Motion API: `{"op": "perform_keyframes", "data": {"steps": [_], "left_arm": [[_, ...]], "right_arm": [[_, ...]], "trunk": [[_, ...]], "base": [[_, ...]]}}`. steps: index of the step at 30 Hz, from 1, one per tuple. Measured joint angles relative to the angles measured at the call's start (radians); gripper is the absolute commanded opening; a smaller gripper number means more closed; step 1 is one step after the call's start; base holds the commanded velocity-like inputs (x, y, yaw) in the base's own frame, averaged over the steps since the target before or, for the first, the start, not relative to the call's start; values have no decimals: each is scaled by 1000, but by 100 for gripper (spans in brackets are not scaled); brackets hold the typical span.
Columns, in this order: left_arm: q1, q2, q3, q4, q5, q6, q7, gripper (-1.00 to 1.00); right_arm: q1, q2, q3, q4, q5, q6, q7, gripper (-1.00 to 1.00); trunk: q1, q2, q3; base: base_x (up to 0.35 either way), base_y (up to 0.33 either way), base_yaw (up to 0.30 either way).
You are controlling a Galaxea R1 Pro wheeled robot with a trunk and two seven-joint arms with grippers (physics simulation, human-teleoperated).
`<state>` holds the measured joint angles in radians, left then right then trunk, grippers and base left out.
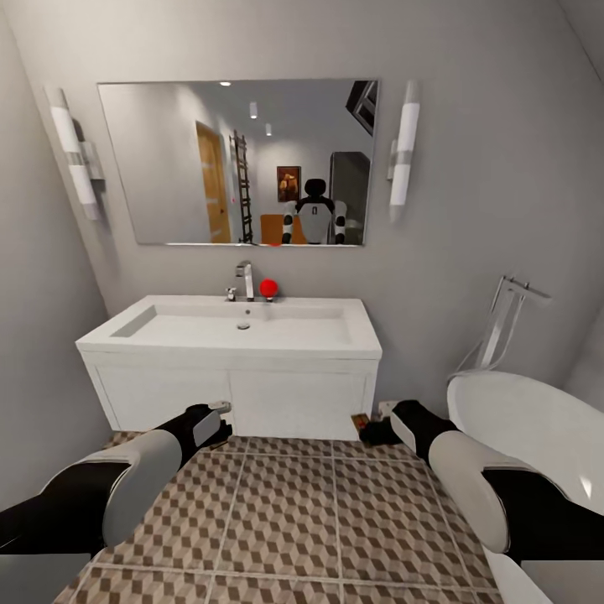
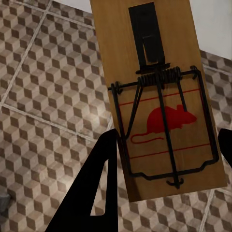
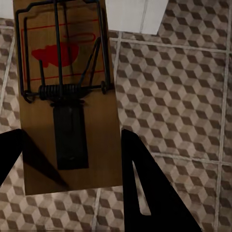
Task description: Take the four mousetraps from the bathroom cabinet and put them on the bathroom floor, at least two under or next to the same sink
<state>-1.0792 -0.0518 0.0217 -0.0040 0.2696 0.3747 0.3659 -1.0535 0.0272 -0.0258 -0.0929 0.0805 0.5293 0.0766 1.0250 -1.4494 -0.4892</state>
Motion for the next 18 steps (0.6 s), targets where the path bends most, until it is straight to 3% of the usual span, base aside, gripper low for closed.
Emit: {"op": "perform_keyframes", "data": {"steps": [8, 18], "left_arm": [[0, -1, 0, 0, -2, -1, 1, -100], [0, -2, 0, 0, -3, -1, -1, -100]], "right_arm": [[0, 0, 0, 29, 0, -6, 0, -100], [0, 0, 1, 32, 1, -6, 1, -100]], "trunk": [[0, 0, 0], [0, 0, 0]], "base": [[13, 0, 0], [135, 0, 0]]}}
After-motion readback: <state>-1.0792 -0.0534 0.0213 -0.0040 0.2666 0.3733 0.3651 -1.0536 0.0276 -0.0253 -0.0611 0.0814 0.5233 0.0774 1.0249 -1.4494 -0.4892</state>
